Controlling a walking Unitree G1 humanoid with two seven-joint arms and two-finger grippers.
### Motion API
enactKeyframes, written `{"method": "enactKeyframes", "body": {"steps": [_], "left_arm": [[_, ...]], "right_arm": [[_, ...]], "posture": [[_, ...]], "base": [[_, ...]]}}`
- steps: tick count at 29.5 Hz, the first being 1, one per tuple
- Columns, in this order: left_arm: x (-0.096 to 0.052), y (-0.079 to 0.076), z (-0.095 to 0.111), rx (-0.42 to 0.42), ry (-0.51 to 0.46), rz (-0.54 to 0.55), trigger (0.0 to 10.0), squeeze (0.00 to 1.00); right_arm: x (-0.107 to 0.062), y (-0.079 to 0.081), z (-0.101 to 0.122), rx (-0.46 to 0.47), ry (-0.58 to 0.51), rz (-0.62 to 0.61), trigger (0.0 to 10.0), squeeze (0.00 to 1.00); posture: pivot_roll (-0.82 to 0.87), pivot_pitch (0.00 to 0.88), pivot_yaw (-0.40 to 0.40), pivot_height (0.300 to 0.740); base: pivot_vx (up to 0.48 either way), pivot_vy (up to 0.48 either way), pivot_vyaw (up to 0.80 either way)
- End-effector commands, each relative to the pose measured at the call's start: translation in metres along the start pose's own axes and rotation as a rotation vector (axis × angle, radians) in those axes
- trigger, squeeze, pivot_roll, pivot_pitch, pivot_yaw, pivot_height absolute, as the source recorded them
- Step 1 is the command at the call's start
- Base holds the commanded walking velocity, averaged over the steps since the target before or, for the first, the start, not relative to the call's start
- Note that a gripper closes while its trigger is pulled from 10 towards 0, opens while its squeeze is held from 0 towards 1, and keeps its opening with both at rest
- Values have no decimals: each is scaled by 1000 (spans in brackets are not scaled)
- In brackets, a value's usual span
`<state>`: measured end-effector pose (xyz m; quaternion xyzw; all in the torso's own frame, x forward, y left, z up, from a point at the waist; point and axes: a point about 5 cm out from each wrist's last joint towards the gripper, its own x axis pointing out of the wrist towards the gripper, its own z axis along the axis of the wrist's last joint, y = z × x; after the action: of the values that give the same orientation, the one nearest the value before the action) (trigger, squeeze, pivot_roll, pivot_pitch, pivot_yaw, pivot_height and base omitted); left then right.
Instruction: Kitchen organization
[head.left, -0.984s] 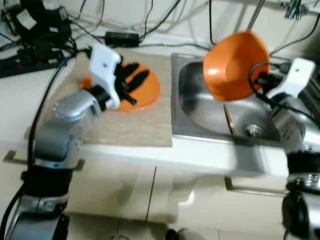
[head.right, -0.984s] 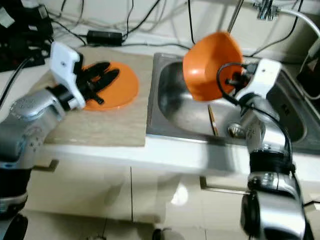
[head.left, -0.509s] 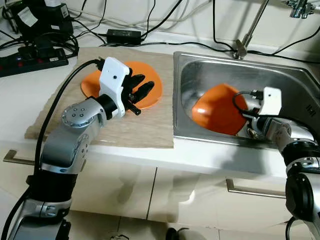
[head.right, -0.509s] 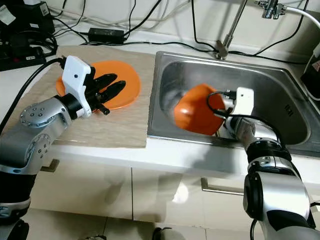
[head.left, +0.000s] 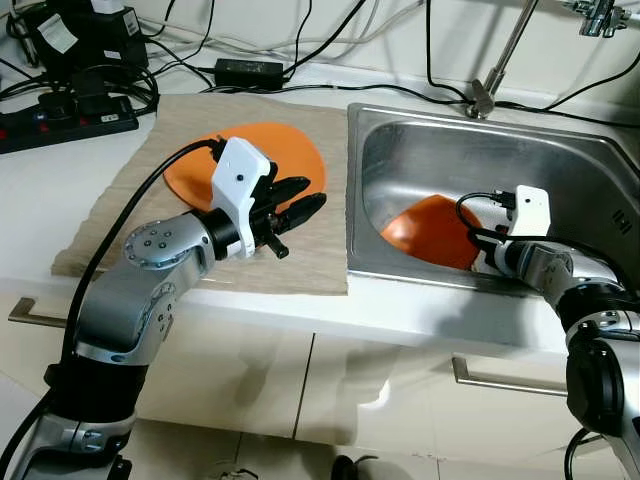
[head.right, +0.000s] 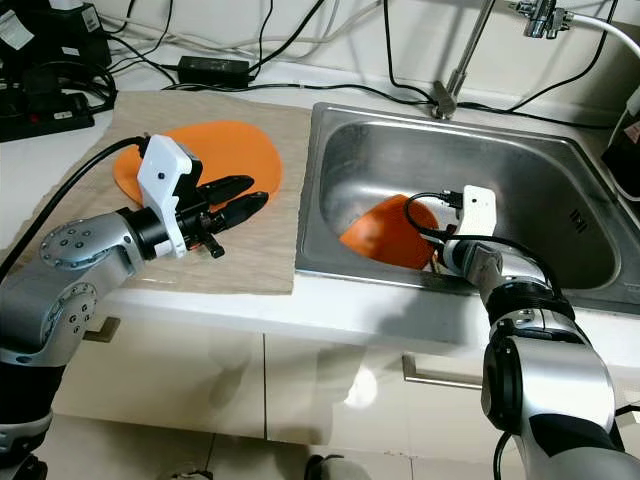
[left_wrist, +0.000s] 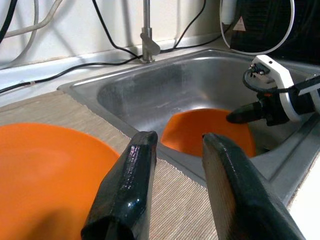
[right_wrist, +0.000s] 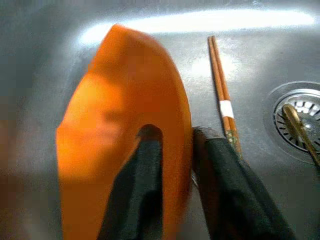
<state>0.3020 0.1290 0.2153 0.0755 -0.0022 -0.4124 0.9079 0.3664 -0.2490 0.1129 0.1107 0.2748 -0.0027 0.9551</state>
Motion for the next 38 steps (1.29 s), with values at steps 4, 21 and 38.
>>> {"method": "enactKeyframes", "body": {"steps": [4, 21, 38], "left_arm": [[-3, 6, 5, 1, -11, 36, 10000, 0], [-64, 121, -6, -149, 93, 740, 10000, 1000], [-51, 121, -20, -149, 129, 624, 10000, 1000]], "right_arm": [[-7, -10, 27, -38, -113, -64, 10000, 1000], [-32, 17, 89, -164, -540, 147, 10000, 0], [-53, 123, 36, -66, -640, 579, 10000, 0]], "posture": [[4, 72, -96, 740], [7, 63, -91, 740], [5, 58, -80, 740]], "base": [[0, 0, 0], [0, 0, 0], [0, 0, 0]]}}
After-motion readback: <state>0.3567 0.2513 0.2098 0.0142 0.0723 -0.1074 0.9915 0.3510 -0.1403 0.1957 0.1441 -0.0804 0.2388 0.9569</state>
